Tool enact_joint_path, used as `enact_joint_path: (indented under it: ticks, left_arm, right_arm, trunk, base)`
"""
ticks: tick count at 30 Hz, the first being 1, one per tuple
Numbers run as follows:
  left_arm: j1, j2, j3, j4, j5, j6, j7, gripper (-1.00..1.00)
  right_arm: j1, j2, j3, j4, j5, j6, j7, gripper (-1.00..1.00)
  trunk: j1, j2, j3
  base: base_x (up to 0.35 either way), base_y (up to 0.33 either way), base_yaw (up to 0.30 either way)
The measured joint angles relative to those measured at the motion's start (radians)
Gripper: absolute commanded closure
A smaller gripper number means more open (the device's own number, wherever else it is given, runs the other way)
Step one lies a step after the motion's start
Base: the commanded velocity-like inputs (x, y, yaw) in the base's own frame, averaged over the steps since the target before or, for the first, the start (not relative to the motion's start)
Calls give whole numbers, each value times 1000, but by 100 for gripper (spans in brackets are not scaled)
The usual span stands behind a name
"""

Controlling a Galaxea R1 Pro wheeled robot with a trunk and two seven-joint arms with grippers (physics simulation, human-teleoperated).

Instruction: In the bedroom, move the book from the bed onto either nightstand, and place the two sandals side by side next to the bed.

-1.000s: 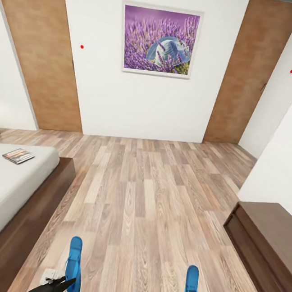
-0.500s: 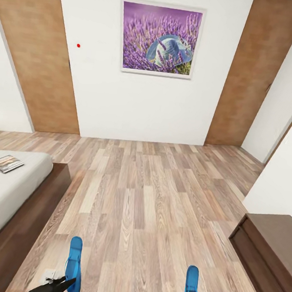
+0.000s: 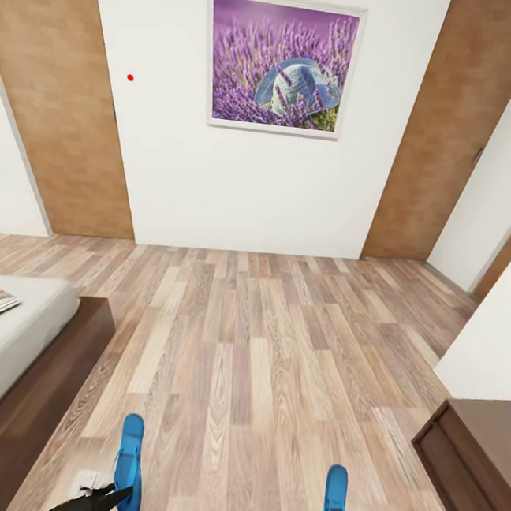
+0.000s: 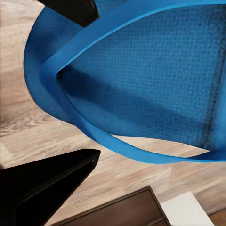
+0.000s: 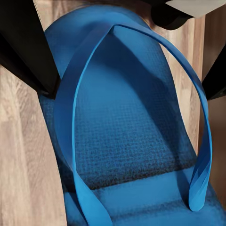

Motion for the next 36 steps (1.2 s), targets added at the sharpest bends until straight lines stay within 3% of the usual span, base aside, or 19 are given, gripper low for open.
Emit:
enact_joint_path:
  ticks: [36]
  left_arm:
    - [0, 0, 0, 0, -1, 0, 0, 100]
  right_arm:
    - [0, 0, 0, -1, 0, 0, 0, 100]
  trunk:
    - [0, 0, 0]
  base:
    - [322, 0, 14]
